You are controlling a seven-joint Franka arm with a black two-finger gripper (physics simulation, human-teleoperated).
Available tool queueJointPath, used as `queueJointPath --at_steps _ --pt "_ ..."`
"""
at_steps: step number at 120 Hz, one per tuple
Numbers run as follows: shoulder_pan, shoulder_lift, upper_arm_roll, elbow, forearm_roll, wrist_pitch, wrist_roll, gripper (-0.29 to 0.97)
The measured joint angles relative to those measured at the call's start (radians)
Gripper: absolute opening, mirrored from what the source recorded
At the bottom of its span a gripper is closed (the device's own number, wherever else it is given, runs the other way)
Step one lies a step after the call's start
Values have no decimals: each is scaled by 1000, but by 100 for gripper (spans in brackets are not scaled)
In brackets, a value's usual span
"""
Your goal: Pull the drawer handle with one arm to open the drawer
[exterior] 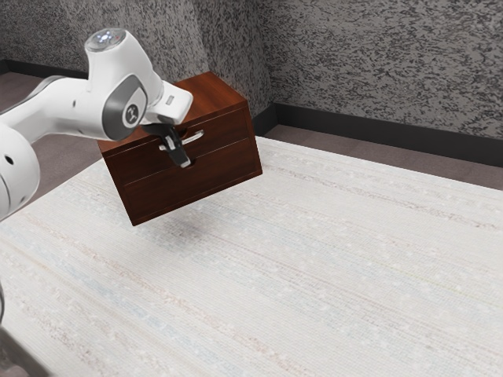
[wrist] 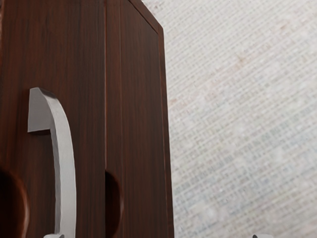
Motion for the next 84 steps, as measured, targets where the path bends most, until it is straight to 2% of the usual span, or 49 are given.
queueJointPath --at_steps 30,66,77,84 --pt "6 7 2 13 11 7 -18 55" --pt "7 0 2 -5 7 19 -41 41" --pt "3 -4 3 -26 9 34 -51 47" --pt "3 -11 2 -37 9 42 -57 47"
